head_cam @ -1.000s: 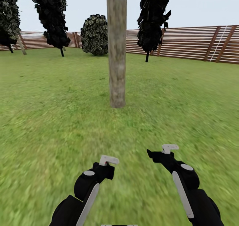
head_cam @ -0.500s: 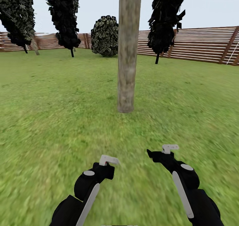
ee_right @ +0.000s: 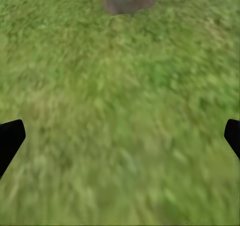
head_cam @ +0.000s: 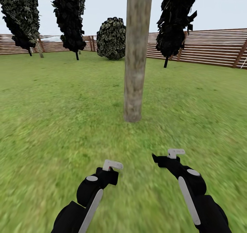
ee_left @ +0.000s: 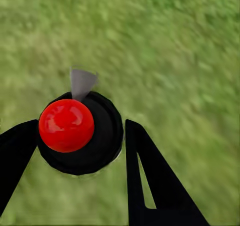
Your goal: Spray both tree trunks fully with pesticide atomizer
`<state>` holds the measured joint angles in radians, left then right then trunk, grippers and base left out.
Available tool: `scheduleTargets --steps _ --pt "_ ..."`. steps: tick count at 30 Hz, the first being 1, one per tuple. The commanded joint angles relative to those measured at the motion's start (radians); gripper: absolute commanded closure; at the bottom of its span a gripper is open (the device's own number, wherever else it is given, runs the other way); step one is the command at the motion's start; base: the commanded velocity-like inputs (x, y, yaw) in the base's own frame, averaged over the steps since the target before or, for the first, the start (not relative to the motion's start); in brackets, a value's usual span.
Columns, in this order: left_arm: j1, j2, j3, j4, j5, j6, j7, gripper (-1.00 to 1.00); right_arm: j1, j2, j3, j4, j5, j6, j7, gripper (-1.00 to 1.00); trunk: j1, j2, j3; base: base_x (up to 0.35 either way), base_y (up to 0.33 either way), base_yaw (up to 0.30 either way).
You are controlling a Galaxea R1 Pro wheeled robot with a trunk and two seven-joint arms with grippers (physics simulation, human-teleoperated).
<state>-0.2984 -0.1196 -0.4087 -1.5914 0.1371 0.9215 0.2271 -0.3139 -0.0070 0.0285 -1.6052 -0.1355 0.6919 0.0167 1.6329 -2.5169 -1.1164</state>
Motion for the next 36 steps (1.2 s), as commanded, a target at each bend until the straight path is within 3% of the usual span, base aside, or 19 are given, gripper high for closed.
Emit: scheduleTargets --steps 1,17,31,35,36 --pt "-0.001 0.0 -0.001 -0.001 0.01 0.004 0.01 1.0 -0.001 -0.001 0.0 -0.001 -0.006 0.005 -0.001 -1.0 0.0 0.0 -0.001 0.335 0.0 -0.007" --pt "-0.001 0.0 -0.001 -0.001 0.01 0.004 0.01 1.0 -0.001 -0.001 -0.015 -0.002 -0.006 0.005 -0.001 -1.0 0.0 0.0 0.001 0.335 0.0 -0.108" --pt "0.0 0.008 -0.002 -0.001 0.01 0.004 0.003 1.0 0.001 -0.002 -0.025 -0.001 -0.007 0.008 -0.001 -1.0 0.0 0.0 0.001 0.335 0.0 -0.017" --pt "0.001 0.012 -0.007 -0.001 0.01 -0.01 -0.059 1.0 -0.003 -0.002 -0.025 -0.002 -0.007 0.039 0.0 -1.0 0.0 0.0 0.001 0.335 0.0 0.0" --pt "0.001 0.012 -0.008 -0.001 0.01 -0.021 -0.104 1.0 -0.008 -0.002 -0.025 -0.002 -0.007 0.054 0.001 -1.0 0.0 0.0 0.001 0.335 0.0 0.0"
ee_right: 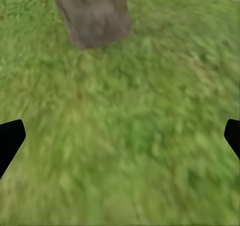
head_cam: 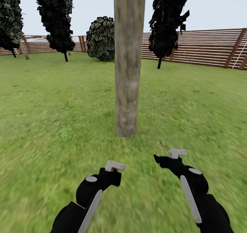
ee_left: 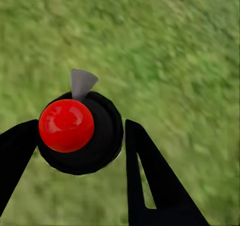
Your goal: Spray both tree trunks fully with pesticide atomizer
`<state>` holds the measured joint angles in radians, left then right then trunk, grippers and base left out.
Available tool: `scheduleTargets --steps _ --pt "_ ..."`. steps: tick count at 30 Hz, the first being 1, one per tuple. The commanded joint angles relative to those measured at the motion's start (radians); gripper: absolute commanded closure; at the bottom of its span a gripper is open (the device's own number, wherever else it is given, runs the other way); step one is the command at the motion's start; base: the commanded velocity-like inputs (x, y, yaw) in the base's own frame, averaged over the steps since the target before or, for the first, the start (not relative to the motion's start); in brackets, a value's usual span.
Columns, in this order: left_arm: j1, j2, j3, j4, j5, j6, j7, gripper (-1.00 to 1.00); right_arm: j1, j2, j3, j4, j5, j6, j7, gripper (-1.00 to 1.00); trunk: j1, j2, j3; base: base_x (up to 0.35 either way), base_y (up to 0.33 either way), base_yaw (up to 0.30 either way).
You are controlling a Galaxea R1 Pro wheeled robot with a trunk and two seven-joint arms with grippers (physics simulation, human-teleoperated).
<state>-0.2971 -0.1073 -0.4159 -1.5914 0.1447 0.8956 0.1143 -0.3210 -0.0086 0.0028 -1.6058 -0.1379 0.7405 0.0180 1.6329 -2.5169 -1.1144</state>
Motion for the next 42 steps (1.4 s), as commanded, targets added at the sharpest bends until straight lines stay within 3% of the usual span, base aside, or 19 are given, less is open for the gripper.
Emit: scheduleTargets --steps 1,4,7,11,14,20,28,32,42 --pt "-0.001 0.0 0.0 -0.001 0.002 0.001 -0.014 1.0 -0.002 -0.001 0.0 -0.001 -0.005 0.01 0.0 -1.0 0.0 0.0 -0.001 0.335 0.0 0.0" --pt "-0.001 0.001 0.003 -0.001 0.002 -0.006 -0.089 1.0 -0.006 -0.005 0.0 -0.001 -0.005 0.023 0.0 -1.0 0.0 0.0 -0.001 0.335 0.0 0.0" --pt "-0.001 0.001 0.007 0.0 0.003 -0.007 -0.152 1.0 -0.009 -0.024 -0.001 -0.001 -0.006 0.03 0.001 -1.0 0.0 0.0 -0.001 0.335 0.0 0.0" --pt "-0.001 0.002 0.013 0.001 0.001 -0.004 -0.293 1.0 -0.013 -0.065 -0.006 -0.001 -0.008 0.04 0.007 -1.0 0.0 0.0 -0.001 0.335 0.0 0.0" --pt "-0.002 0.003 0.015 0.002 -0.007 -0.002 -0.343 1.0 -0.019 -0.094 -0.059 -0.001 -0.009 0.074 0.101 -1.0 0.0 0.0 -0.001 0.335 0.0 0.0" --pt "-0.002 0.003 0.014 0.002 -0.008 -0.001 -0.36 1.0 -0.042 -0.117 -0.135 0.0 -0.007 0.163 0.267 -1.0 0.0 0.0 -0.001 0.217 0.0 0.0" --pt "-0.002 0.014 0.013 0.002 -0.011 0.0 -0.363 1.0 -0.069 -0.153 -0.175 -0.001 -0.008 0.282 0.343 -1.0 0.0 0.0 -0.001 0.2 0.0 0.0" --pt "-0.002 0.053 0.009 0.002 -0.011 -0.001 -0.364 1.0 -0.08 -0.157 -0.183 0.0 -0.008 0.307 0.408 -1.0 0.0 0.0 -0.001 0.315 0.0 0.0" --pt "-0.002 0.085 -0.001 0.002 -0.014 -0.003 -0.362 1.0 -0.087 -0.169 -0.159 0.0 -0.007 0.307 0.442 -1.0 0.0 0.0 -0.001 0.245 0.0 0.0"
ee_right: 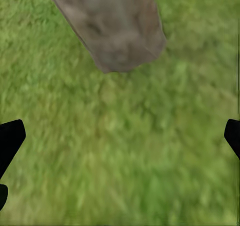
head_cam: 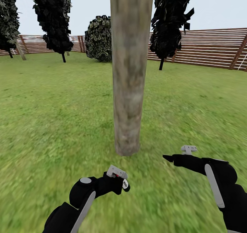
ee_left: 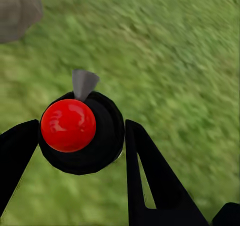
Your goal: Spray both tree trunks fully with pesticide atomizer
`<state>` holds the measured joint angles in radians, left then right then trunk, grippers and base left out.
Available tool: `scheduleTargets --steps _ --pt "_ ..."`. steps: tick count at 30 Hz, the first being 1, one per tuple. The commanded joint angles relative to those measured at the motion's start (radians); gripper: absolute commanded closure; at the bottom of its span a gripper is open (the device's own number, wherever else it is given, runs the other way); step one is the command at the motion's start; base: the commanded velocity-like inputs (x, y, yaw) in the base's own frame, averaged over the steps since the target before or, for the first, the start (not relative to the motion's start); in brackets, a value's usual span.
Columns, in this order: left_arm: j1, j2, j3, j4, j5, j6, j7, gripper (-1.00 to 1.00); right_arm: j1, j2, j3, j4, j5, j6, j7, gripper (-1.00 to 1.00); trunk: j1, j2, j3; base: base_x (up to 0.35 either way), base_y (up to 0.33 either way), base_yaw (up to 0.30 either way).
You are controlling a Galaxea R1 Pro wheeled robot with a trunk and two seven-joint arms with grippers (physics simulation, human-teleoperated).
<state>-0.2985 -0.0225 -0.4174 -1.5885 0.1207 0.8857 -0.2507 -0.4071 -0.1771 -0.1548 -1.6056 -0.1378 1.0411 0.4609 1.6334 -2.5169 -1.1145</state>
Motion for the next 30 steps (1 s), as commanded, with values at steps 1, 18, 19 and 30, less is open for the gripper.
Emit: scheduleTargets --steps 1,18,19,30 --pt "-0.001 0.001 -0.002 -0.001 0.01 0.006 0.003 1.0 -0.001 -0.007 0.005 0.0 -0.007 0.006 0.004 -1.0 0.0 0.0 -0.001 0.052 0.0 0.0" --pt "0.0 0.005 -0.195 0.048 -0.224 -0.006 -0.015 1.0 0.002 -0.021 0.049 0.0 -0.005 0.006 0.084 -1.0 0.0 0.0 -0.001 0.008 0.0 0.0" --pt "0.001 0.005 -0.194 0.048 -0.224 -0.01 -0.024 1.0 0.002 -0.026 0.049 0.0 -0.003 0.006 0.104 -1.0 0.0 0.0 -0.001 0.0 0.0 0.0" --pt "0.0 0.056 -0.178 0.04 -0.224 -0.159 -0.339 1.0 0.002 -0.049 0.049 0.0 -0.008 0.006 0.146 -1.0 0.0 0.0 -0.001 0.0 0.0 0.0"
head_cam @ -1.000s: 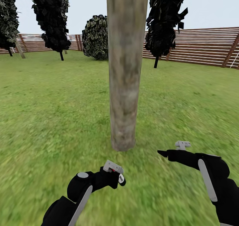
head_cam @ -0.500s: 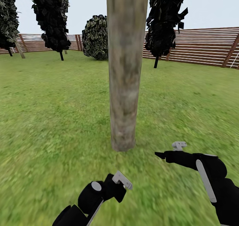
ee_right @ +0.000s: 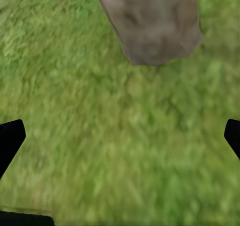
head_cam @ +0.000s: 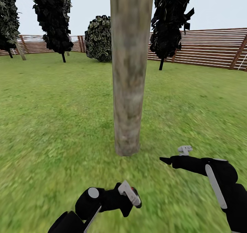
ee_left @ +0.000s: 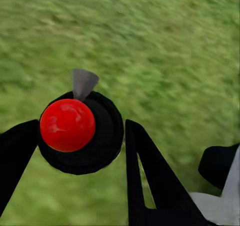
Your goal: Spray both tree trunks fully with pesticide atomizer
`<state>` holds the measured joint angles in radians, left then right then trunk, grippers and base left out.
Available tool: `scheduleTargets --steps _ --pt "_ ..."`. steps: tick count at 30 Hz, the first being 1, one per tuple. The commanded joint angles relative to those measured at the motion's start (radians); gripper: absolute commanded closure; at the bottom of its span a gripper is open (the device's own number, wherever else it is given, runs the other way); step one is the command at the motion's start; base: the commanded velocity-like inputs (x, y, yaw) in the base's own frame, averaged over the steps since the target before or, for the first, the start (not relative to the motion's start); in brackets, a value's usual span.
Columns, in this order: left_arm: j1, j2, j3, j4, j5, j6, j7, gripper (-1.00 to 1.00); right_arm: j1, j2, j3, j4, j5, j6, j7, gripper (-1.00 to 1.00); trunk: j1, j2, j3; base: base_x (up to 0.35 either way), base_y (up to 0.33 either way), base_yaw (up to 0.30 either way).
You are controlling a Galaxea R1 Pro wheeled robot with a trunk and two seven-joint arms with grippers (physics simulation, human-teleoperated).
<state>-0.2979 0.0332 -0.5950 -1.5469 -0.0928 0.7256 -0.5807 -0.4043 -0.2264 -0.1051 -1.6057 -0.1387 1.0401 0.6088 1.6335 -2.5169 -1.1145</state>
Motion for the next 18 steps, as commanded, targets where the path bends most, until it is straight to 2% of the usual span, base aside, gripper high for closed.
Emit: scheduleTargets --steps 1,2,6,7,10,13,18 --pt "-0.001 0.01 0.006 -0.001 -0.01 -0.012 -0.049 1.0 -0.001 0.0 -0.001 0.0 -0.007 0.007 -0.001 -1.0 0.0 0.0 -0.001 0.0 0.0 0.0" --pt "-0.001 0.023 0.034 -0.001 -0.01 -0.035 -0.127 1.0 -0.001 0.0 -0.001 0.0 -0.007 0.007 -0.001 -1.0 0.0 0.0 -0.001 0.0 0.0 0.0" --pt "-0.001 0.036 0.13 0.006 -0.016 -0.056 -0.279 1.0 -0.001 -0.001 -0.002 0.0 -0.007 0.007 0.006 -1.0 0.0 0.0 -0.001 0.0 0.0 0.0" --pt "-0.001 0.04 0.167 0.012 -0.018 -0.061 -0.337 1.0 -0.001 -0.002 -0.003 0.0 -0.007 0.007 0.019 -1.0 0.0 0.0 -0.001 0.0 0.0 0.0" --pt "-0.001 0.045 0.212 0.019 -0.015 -0.07 -0.42 1.0 -0.001 -0.002 -0.004 0.0 -0.007 0.007 0.056 -1.0 0.0 0.0 -0.001 0.0 0.0 0.0" --pt "-0.001 0.046 0.23 0.021 -0.013 -0.076 -0.451 1.0 -0.002 -0.003 -0.004 0.0 -0.007 0.007 0.073 -1.0 0.0 0.0 -0.001 0.0 0.0 0.0" --pt "-0.001 0.042 0.255 0.023 -0.013 -0.078 -0.457 1.0 -0.001 -0.003 -0.003 0.0 -0.007 0.007 0.095 -1.0 0.0 0.0 -0.001 0.0 0.0 0.0"
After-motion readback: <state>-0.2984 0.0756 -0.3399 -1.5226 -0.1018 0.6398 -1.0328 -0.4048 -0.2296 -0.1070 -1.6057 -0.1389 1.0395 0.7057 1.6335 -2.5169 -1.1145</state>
